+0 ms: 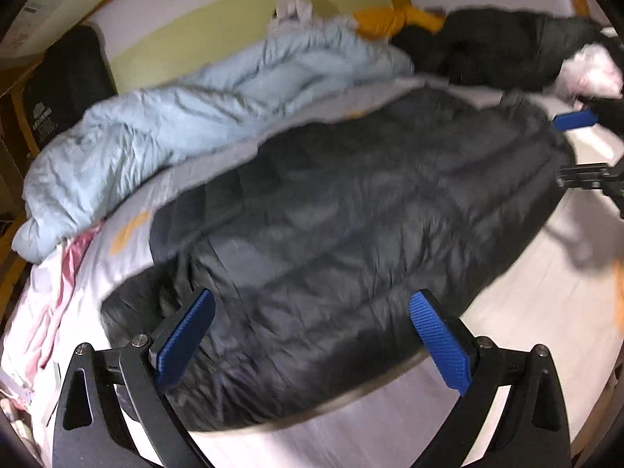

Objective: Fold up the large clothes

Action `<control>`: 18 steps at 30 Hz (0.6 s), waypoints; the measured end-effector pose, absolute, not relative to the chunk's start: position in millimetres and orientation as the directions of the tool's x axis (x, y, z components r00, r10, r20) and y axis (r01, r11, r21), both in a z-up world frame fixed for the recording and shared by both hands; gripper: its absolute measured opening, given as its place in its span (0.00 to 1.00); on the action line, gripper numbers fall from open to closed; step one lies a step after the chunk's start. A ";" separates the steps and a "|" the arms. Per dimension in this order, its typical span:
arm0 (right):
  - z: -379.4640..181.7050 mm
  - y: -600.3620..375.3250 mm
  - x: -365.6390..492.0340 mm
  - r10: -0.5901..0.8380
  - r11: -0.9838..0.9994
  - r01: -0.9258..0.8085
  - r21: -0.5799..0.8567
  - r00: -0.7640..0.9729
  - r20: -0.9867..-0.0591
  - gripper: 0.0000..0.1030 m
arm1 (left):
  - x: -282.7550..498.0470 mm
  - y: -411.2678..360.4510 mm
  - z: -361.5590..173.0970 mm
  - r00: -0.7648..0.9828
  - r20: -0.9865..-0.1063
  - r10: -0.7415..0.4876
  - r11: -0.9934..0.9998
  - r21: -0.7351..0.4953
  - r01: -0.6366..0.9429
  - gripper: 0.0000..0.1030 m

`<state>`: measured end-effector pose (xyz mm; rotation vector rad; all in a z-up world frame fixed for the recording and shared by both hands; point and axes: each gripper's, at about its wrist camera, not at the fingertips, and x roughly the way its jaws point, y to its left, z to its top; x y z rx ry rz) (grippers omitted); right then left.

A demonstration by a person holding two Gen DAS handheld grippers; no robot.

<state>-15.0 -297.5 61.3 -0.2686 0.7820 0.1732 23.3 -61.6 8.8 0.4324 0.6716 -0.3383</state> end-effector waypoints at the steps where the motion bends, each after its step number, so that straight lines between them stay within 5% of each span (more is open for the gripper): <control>1: 56.4 -292.9 -16.2 0.052 0.948 -0.262 -0.181 0.687 -0.725 0.88 | 24.4 -63.5 3.9 0.721 -0.675 -0.156 0.856 0.272 0.440 0.97; 18: -0.5 -258.5 -11.6 -0.200 0.819 -0.276 -0.503 0.685 -0.701 0.88 | 47.2 -46.7 -36.0 0.645 -0.764 0.025 0.877 0.327 0.352 0.99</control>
